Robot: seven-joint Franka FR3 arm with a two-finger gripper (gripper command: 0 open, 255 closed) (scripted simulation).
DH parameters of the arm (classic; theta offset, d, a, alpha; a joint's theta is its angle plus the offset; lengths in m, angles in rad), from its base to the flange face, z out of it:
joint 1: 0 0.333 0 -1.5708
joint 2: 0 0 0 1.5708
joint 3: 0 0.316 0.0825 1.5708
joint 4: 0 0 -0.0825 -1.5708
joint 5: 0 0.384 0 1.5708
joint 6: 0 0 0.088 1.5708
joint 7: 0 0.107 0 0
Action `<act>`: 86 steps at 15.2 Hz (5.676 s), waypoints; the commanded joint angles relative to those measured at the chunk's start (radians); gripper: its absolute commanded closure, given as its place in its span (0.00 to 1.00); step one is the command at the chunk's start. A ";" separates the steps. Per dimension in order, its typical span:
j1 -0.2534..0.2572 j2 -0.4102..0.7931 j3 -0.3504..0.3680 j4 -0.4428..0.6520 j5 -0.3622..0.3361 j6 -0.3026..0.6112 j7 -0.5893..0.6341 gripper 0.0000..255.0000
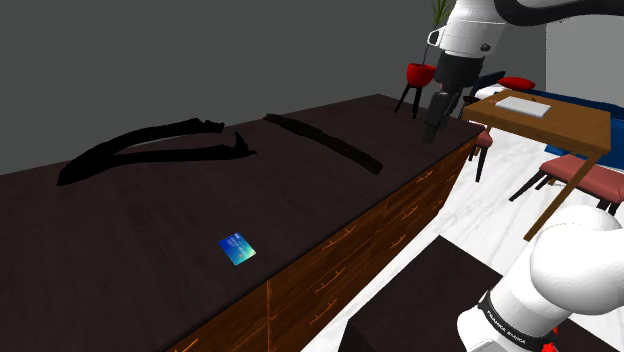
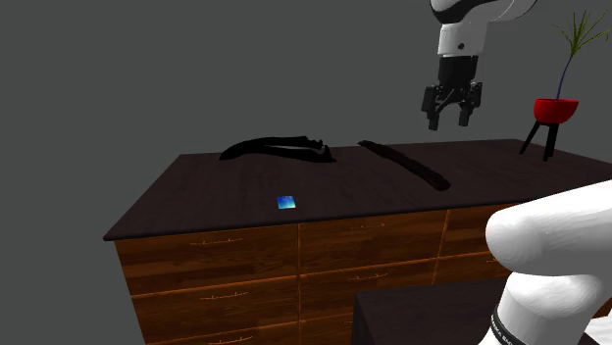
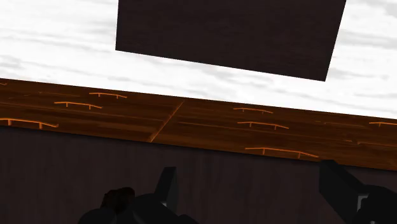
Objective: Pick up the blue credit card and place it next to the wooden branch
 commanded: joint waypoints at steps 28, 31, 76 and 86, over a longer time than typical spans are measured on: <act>0.083 0.766 0.465 0.260 0.079 0.418 0.656 0.00; 0.110 0.892 0.486 0.345 0.026 0.439 0.740 0.00; 0.203 1.115 0.494 0.586 -0.064 0.387 0.889 1.00; 0.199 1.081 0.503 0.674 -0.045 0.270 0.886 1.00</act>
